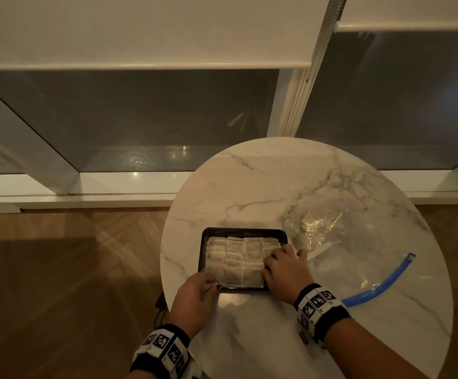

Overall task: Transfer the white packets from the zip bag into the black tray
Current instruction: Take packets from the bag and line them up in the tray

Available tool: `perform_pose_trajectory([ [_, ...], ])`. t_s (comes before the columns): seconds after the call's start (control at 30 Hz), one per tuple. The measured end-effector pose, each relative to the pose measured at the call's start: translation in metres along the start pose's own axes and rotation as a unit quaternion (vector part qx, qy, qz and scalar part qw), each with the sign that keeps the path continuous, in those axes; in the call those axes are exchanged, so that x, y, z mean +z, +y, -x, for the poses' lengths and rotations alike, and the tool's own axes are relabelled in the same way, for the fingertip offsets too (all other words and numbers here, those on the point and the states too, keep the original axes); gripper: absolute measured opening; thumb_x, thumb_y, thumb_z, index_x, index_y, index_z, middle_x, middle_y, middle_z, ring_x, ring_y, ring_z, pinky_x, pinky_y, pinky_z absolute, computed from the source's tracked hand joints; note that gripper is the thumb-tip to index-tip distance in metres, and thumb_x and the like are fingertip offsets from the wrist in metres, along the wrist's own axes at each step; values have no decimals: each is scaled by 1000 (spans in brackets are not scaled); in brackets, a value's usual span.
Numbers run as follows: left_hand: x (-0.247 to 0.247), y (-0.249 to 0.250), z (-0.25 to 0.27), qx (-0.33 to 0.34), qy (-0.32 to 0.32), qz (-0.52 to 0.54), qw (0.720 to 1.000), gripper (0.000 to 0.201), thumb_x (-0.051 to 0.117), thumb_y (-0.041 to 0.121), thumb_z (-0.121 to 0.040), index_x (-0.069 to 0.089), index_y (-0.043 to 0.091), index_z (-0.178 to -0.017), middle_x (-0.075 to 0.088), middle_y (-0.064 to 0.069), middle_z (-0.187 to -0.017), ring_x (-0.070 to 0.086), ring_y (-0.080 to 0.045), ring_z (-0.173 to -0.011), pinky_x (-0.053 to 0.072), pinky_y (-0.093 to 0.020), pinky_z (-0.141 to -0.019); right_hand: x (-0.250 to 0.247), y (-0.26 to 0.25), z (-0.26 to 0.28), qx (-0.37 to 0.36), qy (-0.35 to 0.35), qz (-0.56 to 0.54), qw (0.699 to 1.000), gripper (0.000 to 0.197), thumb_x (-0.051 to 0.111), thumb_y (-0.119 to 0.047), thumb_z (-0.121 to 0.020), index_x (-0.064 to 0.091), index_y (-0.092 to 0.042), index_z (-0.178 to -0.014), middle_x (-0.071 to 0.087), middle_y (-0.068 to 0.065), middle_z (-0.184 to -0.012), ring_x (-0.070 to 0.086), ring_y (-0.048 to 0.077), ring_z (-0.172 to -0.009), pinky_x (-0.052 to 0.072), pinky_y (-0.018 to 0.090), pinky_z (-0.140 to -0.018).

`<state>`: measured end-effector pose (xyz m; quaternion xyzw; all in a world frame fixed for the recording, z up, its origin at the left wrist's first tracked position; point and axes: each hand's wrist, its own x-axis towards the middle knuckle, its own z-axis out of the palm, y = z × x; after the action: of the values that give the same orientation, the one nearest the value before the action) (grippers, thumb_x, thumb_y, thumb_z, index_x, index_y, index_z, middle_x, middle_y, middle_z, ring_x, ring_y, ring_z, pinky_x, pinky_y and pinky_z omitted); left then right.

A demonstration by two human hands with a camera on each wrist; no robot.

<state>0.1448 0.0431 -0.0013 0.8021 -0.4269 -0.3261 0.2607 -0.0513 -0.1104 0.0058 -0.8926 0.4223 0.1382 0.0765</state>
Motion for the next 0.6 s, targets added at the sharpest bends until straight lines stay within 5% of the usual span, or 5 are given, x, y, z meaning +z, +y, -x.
perform_pose_trajectory([
  [0.1, -8, 13, 3, -4, 11, 23, 1000, 11, 60, 24, -98, 65, 26, -107, 52, 9, -113, 54, 1, -94, 38, -5, -82, -4, 0, 4, 13, 39, -62, 997, 36, 37, -45, -93, 66, -29, -108, 60, -8, -116, 43, 20, -116, 32, 50, -98],
  [0.2, -17, 36, 3, -61, -10, 177, 982, 13, 55, 15, -98, 65, 24, -99, 55, -4, -110, 61, -13, -89, 52, -24, -74, -14, -5, 8, 23, 72, -212, 974, 28, 48, -43, -95, 66, -31, -113, 60, -13, -114, 43, 15, -116, 38, 41, -98],
  [0.27, -22, 57, 2, -112, -46, 324, 938, 16, 51, 6, -98, 65, 12, -103, 62, -16, -106, 64, -22, -80, 56, -30, -60, -29, -13, 14, 16, 84, -349, 933, 23, 54, -39, -96, 68, -29, -110, 63, -14, -106, 49, 6, -106, 44, 30, -93],
  [0.37, -25, 79, 0, -134, -72, 407, 901, 15, 55, 7, -98, 67, 14, -103, 73, -10, -93, 65, -29, -75, 55, -37, -59, -50, -28, 20, -3, 53, -546, 836, 14, 63, -29, -95, 72, -25, -104, 70, -11, -97, 61, 3, -91, 49, 17, -80],
  [0.6, -20, 91, 0, -112, -45, 446, 887, 25, 72, 10, -89, 62, 9, -112, 73, -13, -101, 71, -23, -77, 58, -36, -60, -50, -34, 20, 0, 36, -661, 749, 18, 77, -21, -84, 71, -24, -101, 70, 4, -82, 65, 13, -76, 56, 29, -72],
])
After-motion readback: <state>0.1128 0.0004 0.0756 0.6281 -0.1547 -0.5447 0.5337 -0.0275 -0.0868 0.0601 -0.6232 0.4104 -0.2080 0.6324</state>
